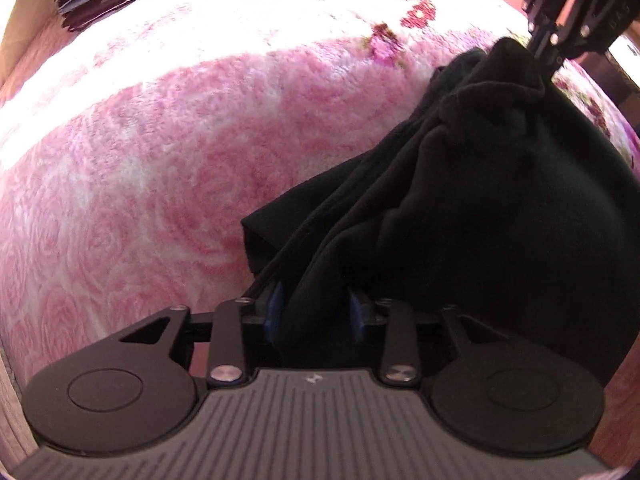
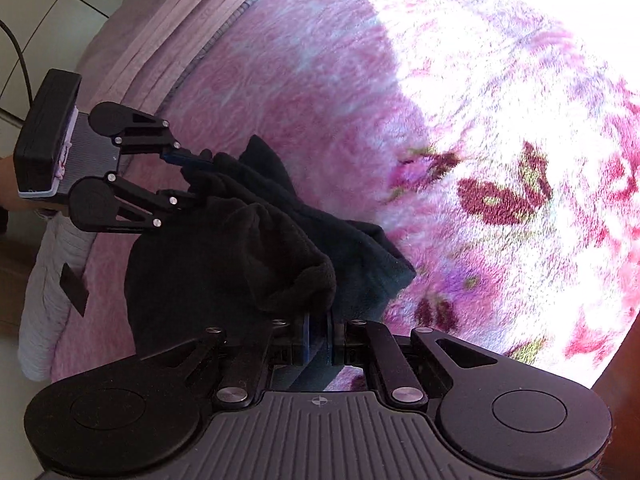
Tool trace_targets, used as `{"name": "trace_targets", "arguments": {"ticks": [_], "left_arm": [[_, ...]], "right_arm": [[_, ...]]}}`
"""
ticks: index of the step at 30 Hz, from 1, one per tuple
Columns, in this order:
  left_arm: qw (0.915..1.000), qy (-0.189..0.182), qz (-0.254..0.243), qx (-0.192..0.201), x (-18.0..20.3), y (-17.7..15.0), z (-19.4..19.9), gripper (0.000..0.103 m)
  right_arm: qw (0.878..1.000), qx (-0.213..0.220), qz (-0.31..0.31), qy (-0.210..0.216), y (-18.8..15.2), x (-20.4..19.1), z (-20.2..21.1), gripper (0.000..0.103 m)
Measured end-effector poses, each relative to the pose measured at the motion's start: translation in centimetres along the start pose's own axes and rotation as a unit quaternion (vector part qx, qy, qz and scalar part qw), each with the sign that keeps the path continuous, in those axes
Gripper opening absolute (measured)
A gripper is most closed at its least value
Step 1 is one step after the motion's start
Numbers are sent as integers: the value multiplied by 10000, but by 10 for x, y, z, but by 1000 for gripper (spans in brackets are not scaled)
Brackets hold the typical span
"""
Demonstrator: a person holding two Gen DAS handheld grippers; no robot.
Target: Fold clothes
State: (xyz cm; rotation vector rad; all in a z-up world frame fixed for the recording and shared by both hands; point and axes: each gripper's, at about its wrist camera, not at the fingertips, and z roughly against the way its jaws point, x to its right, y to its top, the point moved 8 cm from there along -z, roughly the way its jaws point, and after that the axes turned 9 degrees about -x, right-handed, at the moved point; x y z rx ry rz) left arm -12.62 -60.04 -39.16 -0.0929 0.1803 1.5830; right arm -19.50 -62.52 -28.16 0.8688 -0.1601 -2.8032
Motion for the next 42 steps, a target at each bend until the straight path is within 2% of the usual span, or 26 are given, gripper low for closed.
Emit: {"name": "trace_targets", "arguments": {"ticks": [2, 4, 8, 10, 12, 13, 15, 18, 20, 22, 24, 26, 28, 32, 35, 38, 40, 42], "left_arm": [[9988, -28, 484, 91, -10, -16, 16, 40], [9938, -119, 1096, 105, -24, -36, 22, 42], [9745, -440, 2199, -21, -40, -66, 11, 42], [9641, -647, 2577, 10, -41, -70, 1, 42], [9528, -888, 2904, 9, -40, -70, -12, 36], [9461, -1031, 3070, -14, -39, -68, -21, 35], [9419, -987, 3210, -44, -38, -64, -28, 32], [9445, -766, 3189, 185, -40, -57, -16, 30], [9416, -660, 3287, 313, -43, -54, -12, 30], [9380, -729, 3371, 346, -44, -51, -17, 28], [9414, -766, 3267, 348, -39, -45, -22, 28], [9469, -705, 3116, 352, -35, -41, -25, 27], [9498, -662, 3037, 365, -32, -40, -27, 29], [9398, -628, 3334, 405, -46, -46, -30, 37], [9325, -757, 3510, 394, -56, -50, -34, 40], [9293, -985, 3541, 368, -58, -48, -38, 38], [9299, -1098, 3492, 345, -57, -45, -41, 36], [9317, -1193, 3414, 328, -57, -42, -43, 29]], "right_arm": [[10000, 25, -1, -17, 0, -5, -1, 10], [9999, 53, -28, -87, 1, -8, -6, 20], [9993, 150, -345, -83, 0, -4, -14, 20], [9983, 199, -551, -61, 0, 0, -16, 20], [9972, 189, -714, -146, 1, 4, -18, 17], [9969, 118, -738, -225, 2, 5, -19, 3], [9965, 65, -740, -389, 5, 4, -16, 2], [9973, 259, -603, -343, 14, -4, 5, 2], [9969, 311, -598, -403, 13, 0, 9, 2], [9953, 278, -822, -437, 7, 14, 1, 2], [9942, 309, -971, -351, 6, 16, 0, 2], [9958, 402, -733, -362, 8, 9, 10, 2], [9951, 458, -778, -396, 9, 12, 13, 2], [9932, 411, -943, -552, 7, 33, 9, 2], [9927, 402, -958, -618, 9, 45, 13, 2], [9932, 436, -943, -520, 9, 42, 22, 2], [9936, 458, -932, -451, 9, 40, 28, 2], [9951, 447, -832, -304, 4, 29, 32, 4]]}}
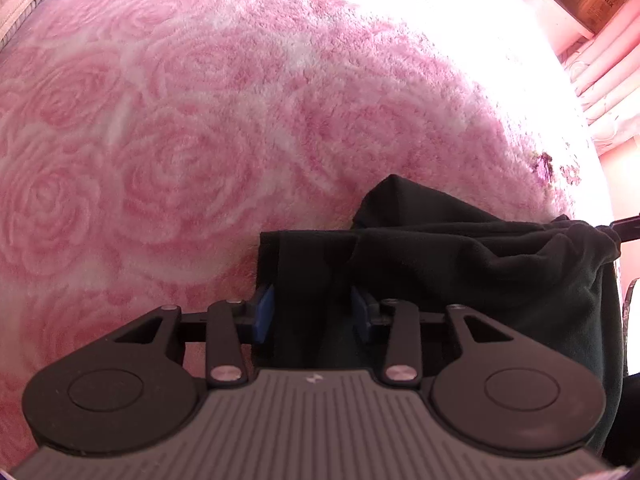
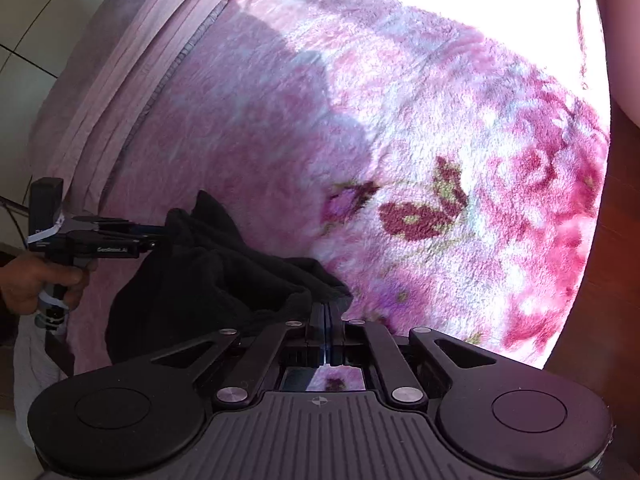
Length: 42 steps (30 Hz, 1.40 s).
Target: Fold clothes
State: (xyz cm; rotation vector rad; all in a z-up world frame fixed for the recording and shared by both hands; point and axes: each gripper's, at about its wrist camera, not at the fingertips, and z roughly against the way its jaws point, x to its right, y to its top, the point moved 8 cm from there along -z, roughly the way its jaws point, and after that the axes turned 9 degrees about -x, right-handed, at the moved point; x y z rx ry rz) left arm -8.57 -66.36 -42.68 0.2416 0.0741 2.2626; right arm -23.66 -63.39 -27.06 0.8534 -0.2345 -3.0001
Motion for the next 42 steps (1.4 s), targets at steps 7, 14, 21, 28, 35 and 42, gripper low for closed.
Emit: {"name": "trace_targets", "arguments": {"ticks": [7, 14, 21, 28, 35, 42], "left_arm": [[9998, -24, -201, 7, 7, 2, 2, 15], [9971, 157, -120, 739, 12, 11, 43, 5], [9989, 235, 115, 397, 2, 4, 4, 10], [9927, 935, 607, 465, -40, -25, 41, 15], [9907, 1088, 398, 707, -16, -91, 92, 14], [9952, 847, -34, 491, 43, -160, 59, 14]], "right_arm": [[9996, 23, 2, 282, -11, -14, -17, 58], [9998, 156, -48, 67, 6, -17, -14, 6], [10000, 55, -69, -43, 3, 2, -35, 6], [9979, 191, 42, -625, 0, 11, -14, 48], [9923, 363, 1120, -396, -16, -64, 14, 48], [9748, -363, 2177, 325, -79, -144, -68, 48]]}}
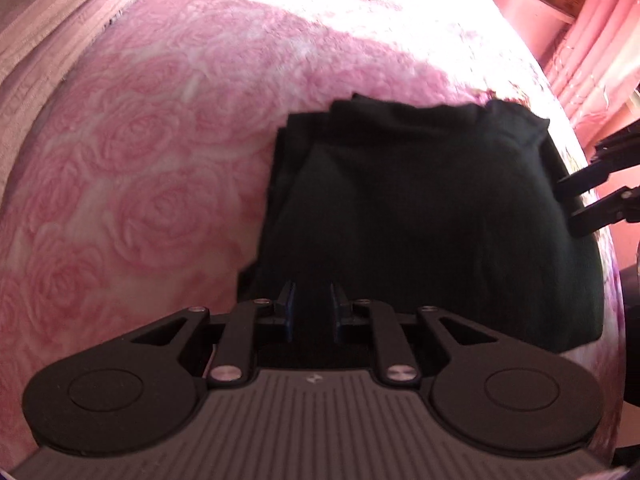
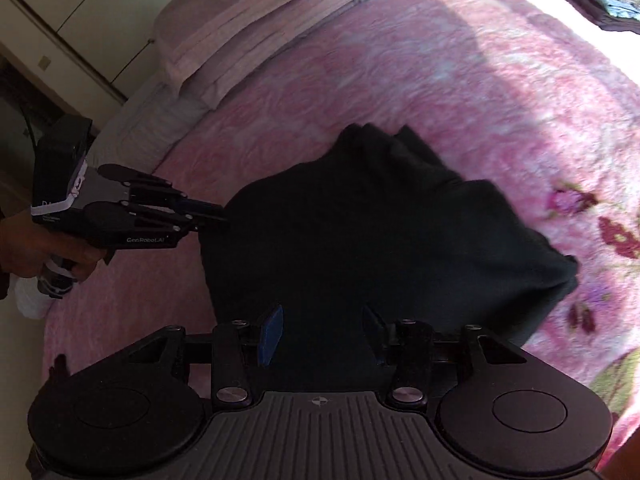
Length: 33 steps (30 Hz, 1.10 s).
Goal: Fold clothes
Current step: 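Press the folded black sweatshirt flat with the left tool, then grasp the sweatshirt edge with the left tool while the right tool grasps beside it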
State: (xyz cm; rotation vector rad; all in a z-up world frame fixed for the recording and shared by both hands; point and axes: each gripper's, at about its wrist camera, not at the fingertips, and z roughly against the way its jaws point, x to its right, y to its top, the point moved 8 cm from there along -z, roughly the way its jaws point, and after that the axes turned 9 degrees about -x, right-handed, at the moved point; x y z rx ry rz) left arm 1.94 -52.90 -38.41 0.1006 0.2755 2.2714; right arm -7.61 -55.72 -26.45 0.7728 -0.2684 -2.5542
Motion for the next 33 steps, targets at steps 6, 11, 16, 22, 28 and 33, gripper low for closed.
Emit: {"name": "trace_targets", "arguments": {"ticks": [6, 11, 16, 22, 28, 33], "left_arm": [[9997, 129, 199, 11, -9, -22, -36, 10], [9991, 260, 342, 48, -13, -27, -24, 9], [9990, 414, 120, -95, 0, -59, 2, 11], [9987, 416, -204, -192, 27, -110, 28, 12], [9985, 430, -248, -220, 46, -134, 39, 19], [9945, 824, -646, -39, 59, -133, 42, 34]], "right_arm": [[9954, -291, 732, -546, -43, -5, -42, 48], [9930, -573, 667, -794, -63, -1, -26, 48], [9891, -599, 602, -1199, -66, -20, -7, 48], [9873, -766, 451, -1316, -90, -46, 0, 48], [9826, -770, 927, -1412, -89, -75, -1, 48], [9698, -983, 1501, -1653, -90, -81, -14, 48]]}}
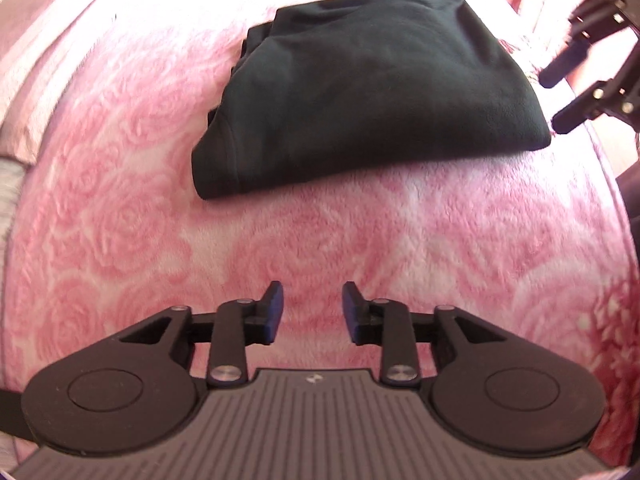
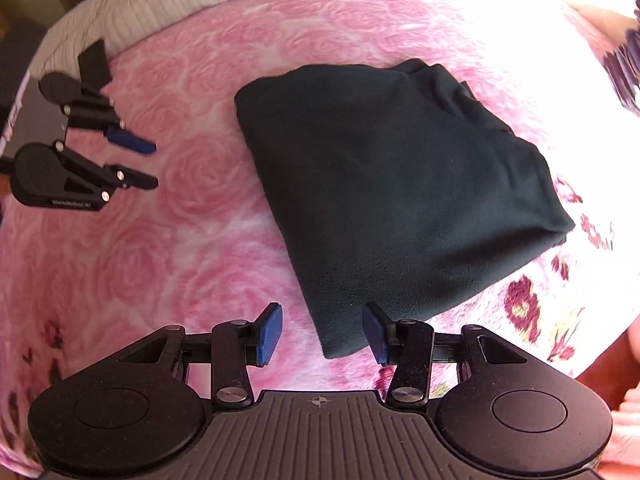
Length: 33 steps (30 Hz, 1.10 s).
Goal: Fold clothes
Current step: 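Grasp the sweatshirt edge with the left tool while the right tool grasps beside it, then lift the folded sweatshirt off the blanket with both tools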
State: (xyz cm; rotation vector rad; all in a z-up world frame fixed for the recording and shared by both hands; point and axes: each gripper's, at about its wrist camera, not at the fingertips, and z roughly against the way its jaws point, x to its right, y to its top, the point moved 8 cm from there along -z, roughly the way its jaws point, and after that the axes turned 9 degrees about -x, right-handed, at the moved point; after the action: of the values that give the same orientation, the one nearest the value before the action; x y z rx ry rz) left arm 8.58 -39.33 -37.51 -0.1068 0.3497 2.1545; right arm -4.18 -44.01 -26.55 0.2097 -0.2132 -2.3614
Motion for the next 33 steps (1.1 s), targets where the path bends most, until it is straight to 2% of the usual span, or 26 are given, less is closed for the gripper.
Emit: {"name": "trace_targets", "arguments": {"ticks": [3, 4, 6, 7, 9, 12, 15, 18, 20, 22, 23, 24, 25, 26, 27, 28, 30, 33], "left_arm": [[9978, 363, -515, 187, 7, 10, -6, 40], [9957, 452, -782, 222, 12, 14, -9, 41], [9868, 711, -1420, 315, 20, 22, -15, 47], [9808, 838, -1717, 384, 23, 26, -19, 48], [9648, 1099, -2332, 523, 30, 32, -28, 55], [9306, 1440, -3278, 765, 38, 35, -44, 59], [9005, 1753, -3856, 987, 38, 41, -60, 60], [8835, 1955, -4098, 1154, 32, 52, -70, 60], [8717, 1999, -4303, 1222, 29, 59, -76, 62], [8595, 2043, -4505, 1290, 26, 67, -82, 67], [8459, 2133, -4694, 1360, 26, 69, -85, 75], [8320, 2191, -4896, 1418, 26, 70, -88, 75], [8256, 2157, -5021, 1404, 26, 72, -90, 74], [8278, 2059, -5043, 1342, 26, 72, -90, 65], [8388, 1856, -4982, 1172, 25, 74, -90, 39], [8492, 1718, -4885, 1037, 26, 77, -88, 29], [8678, 1476, -4679, 789, 27, 81, -84, 18], [8979, 1039, -4229, 637, 32, 92, -70, 15]], "right_arm": [[9999, 9, 93, 77, -2, 1, -3, 50], [9999, 35, 106, 67, -3, 2, -3, 57], [9997, 138, 195, -50, -5, 4, -4, 68], [9993, 171, 318, -137, -6, 2, -6, 68], [9976, 207, 625, -219, -6, -4, -14, 68], [9926, 311, 1106, -385, -4, -15, -27, 68], [9854, 251, 1526, -712, -1, -21, -50, 68], [9784, 125, 1853, -903, -1, -22, -71, 68], [9724, 200, 2039, -1112, 1, -18, -75, 67], [9660, 265, 2205, -1325, 3, -13, -77, 49], [9658, 284, 2234, -1283, 3, -9, -76, 49], [9691, 295, 2157, -1160, 3, -5, -74, 43], [9726, 306, 2064, -1027, 4, 0, -70, 34], [9747, 329, 2006, -924, 5, 5, -65, 28], [9761, 352, 1974, -843, 7, 9, -60, 22], [9763, 382, 1972, -807, 7, 11, -53, 20], [9767, 442, 1968, -736, 9, 16, -39, 19], [9789, 439, 1870, -691, 11, 30, -22, 18]]}}
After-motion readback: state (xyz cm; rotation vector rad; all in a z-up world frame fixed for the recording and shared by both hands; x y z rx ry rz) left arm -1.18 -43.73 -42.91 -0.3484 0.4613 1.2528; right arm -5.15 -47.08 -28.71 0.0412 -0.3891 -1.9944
